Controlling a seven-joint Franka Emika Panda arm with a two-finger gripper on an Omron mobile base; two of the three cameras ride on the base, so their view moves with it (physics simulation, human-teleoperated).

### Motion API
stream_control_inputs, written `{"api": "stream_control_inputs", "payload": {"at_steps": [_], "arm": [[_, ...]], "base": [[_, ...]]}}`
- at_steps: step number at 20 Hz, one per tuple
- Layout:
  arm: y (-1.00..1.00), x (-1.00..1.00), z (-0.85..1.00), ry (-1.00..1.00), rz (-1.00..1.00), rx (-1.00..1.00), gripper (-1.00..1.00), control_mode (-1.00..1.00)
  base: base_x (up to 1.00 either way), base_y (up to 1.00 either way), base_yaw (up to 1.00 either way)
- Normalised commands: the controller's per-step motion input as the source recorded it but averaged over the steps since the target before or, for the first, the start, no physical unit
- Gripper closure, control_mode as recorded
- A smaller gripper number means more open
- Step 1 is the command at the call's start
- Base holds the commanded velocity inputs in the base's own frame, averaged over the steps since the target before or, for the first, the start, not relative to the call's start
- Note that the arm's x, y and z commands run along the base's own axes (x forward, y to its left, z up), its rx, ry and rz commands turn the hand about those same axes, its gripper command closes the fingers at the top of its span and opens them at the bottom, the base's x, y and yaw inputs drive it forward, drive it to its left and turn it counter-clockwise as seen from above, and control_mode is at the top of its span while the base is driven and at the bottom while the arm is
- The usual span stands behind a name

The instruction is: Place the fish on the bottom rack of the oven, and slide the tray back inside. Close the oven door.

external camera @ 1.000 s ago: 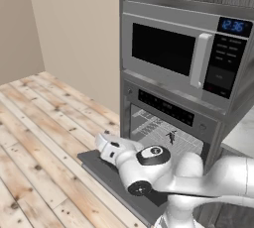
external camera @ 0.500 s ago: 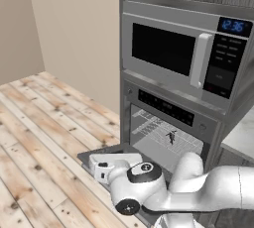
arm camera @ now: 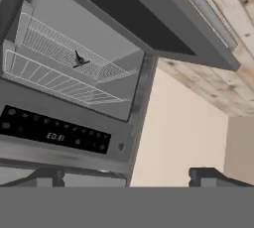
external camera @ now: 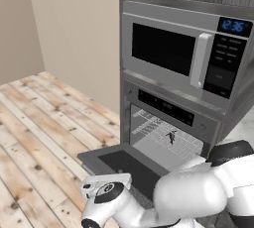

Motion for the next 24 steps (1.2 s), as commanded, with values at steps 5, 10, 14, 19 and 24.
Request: {"api": "stream_control_inputs", "payload": {"at_steps": [5,10,14,19,24], "arm": [[0.35,-0.14,-1.0,-0.11,-0.37,-0.35,-1.0,-1.0],[0.39,-0.21,-1.0,-0.35,-0.38,-0.35,-1.0,-1.0],[0.41,-0.22,-1.0,-0.5,-0.38,-0.36,-1.0,-1.0],[0.54,-0.01,-0.96,-0.41,-0.33,-0.27,-1.0,-1.0],[0.04,0.0,-0.13,-0.14,-0.06,0.02,-1.0,-1.0]], "base": [[0.0,0.0,0.0],[0.0,0.0,0.0],[0.0,0.0,0.0],[0.0,0.0,0.0],[0.0,0.0,0.0]]}}
